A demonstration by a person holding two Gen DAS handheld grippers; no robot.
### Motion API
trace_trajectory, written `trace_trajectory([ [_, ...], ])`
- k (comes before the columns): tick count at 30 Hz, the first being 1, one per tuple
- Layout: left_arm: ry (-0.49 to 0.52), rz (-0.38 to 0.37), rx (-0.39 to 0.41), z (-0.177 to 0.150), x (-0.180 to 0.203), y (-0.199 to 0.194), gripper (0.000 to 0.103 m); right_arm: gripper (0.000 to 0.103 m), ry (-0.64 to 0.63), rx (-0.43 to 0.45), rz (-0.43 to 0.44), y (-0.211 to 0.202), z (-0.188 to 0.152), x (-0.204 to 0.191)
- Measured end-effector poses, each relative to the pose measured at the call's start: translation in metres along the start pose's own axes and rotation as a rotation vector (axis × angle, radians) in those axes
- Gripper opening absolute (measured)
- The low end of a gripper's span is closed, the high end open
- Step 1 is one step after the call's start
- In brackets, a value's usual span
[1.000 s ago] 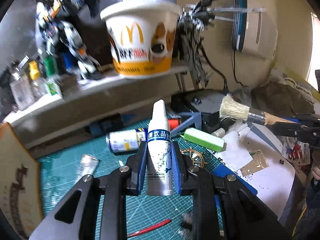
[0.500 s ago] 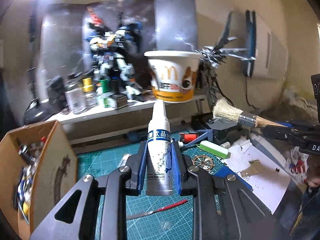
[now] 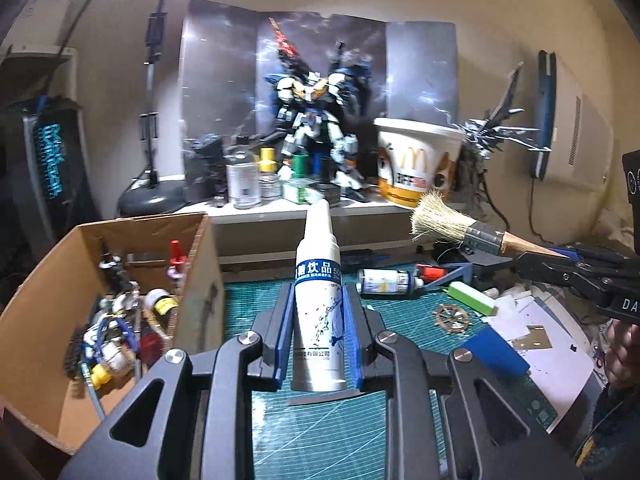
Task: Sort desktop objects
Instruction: 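Carry the white bottle and paintbrush toward the cardboard box with both grippers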
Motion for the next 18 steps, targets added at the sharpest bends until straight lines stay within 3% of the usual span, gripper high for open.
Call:
trace_trajectory([
  [18,-0.023,0.194,0.034,0.007,-0.071,-0.054,0.023,0.020,-0.064,-0.025,0.191,0.055,0.003,-0.068],
])
Point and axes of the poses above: each gripper's, at about its wrist camera, not at the fingertips, and y roughly the way its jaws point, x to its right, z to its top, the point moved 4 cm from there along y, roughly the way its jaws point, and after that the axes turned 15 degrees about x, right-handed, at the moved point
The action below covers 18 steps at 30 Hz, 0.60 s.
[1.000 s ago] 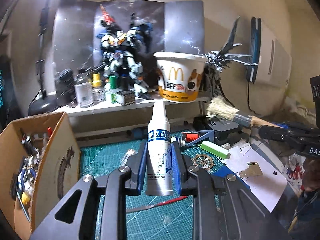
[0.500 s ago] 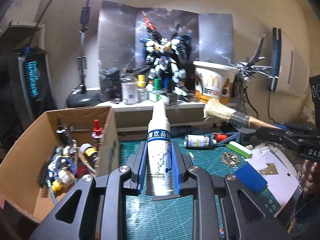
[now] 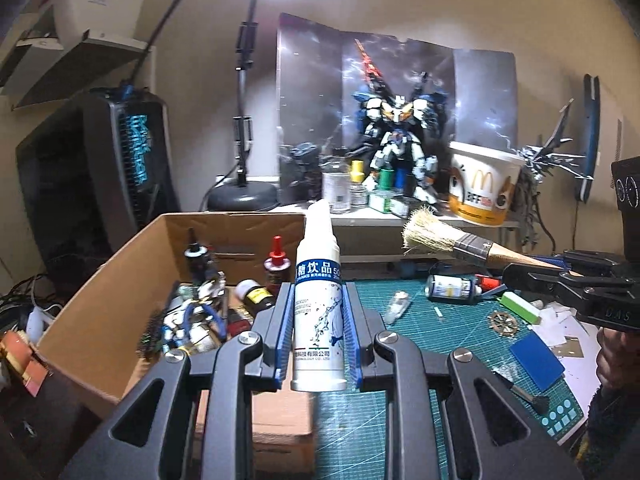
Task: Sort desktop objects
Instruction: 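Carry the white bottle and paintbrush toward the cardboard box with both grippers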
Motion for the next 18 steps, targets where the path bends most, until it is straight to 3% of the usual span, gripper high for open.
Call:
trace_trajectory([
  [16,-0.009,0.130,-0.001,-0.002,-0.044,-0.027,0.023,0.019,-0.040,-0.006,0.131,0.034,0.005,-0.044],
  [17,-0.010,0.140,-0.001,-0.002,-0.047,-0.028,0.023,0.015,-0.043,-0.008,0.139,0.036,0.005,-0.047],
  [18,-0.012,0.148,-0.002,-0.003,-0.050,-0.030,0.023,0.000,-0.046,-0.014,0.151,0.039,0.005,-0.050],
])
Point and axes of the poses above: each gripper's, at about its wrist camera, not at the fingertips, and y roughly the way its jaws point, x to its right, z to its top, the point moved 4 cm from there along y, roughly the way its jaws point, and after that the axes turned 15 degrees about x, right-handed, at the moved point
